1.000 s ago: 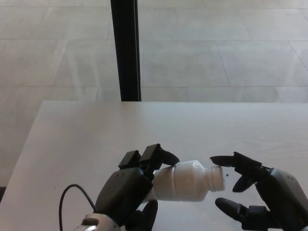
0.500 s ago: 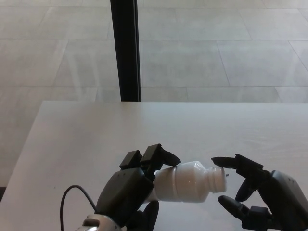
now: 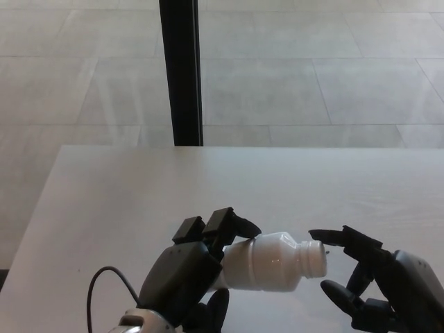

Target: The robot uses its left hand to to lift the bottle kept on the middle of the desk and tilts it towards its right hand. It then uses its right hand to rotate its cap to open it and places the bottle and cap back on the desk

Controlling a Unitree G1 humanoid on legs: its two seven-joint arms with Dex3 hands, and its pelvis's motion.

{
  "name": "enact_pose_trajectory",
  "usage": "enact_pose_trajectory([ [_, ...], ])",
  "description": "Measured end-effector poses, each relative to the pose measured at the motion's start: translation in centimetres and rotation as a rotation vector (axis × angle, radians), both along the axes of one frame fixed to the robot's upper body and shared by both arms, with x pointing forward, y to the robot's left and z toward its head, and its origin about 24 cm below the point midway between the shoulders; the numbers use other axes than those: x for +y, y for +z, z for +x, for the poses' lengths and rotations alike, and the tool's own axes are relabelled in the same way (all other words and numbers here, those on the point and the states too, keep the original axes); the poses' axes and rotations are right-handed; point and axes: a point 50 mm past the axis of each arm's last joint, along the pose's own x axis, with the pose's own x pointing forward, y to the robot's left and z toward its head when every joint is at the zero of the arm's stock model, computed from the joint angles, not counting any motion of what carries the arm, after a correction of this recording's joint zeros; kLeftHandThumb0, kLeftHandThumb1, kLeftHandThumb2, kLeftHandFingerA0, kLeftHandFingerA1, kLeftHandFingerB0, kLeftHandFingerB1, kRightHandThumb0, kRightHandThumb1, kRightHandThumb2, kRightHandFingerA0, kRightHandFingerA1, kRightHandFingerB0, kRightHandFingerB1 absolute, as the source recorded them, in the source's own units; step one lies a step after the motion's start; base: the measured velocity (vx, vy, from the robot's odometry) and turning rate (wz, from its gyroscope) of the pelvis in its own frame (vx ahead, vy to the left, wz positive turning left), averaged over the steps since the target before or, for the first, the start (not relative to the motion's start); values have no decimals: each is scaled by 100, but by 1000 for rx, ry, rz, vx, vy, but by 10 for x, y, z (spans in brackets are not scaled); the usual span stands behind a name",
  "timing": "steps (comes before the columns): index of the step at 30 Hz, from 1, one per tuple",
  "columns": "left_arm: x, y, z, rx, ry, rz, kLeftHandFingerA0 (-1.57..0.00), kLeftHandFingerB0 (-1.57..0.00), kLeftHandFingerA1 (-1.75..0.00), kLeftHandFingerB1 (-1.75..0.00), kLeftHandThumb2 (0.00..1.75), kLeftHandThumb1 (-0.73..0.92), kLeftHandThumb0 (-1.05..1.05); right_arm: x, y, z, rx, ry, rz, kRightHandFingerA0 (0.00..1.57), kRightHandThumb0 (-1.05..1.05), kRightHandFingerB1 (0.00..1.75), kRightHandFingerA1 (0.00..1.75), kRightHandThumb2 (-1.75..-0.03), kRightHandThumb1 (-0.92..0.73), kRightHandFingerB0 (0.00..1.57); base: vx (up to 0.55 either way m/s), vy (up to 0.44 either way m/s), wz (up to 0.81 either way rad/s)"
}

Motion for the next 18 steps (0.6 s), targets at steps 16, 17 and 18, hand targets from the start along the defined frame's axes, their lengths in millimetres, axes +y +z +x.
enact_pose_trajectory([
  [16,-1,2,1,-16,1,-9,-124,-114,-174,-153,158,45,25,5,7,0,-32,23,6,89,-41,48,123,-60,-68,47,0,0,0],
  [17,0,2,1,-16,1,-9,-124,-114,-174,-153,158,45,25,6,7,-1,-34,25,6,89,-41,48,123,-60,-68,47,0,0,0],
  [18,0,2,1,-16,1,-9,-124,-114,-174,-153,158,45,25,6,7,-1,-35,28,7,89,-41,48,123,-60,-68,47,0,0,0],
])
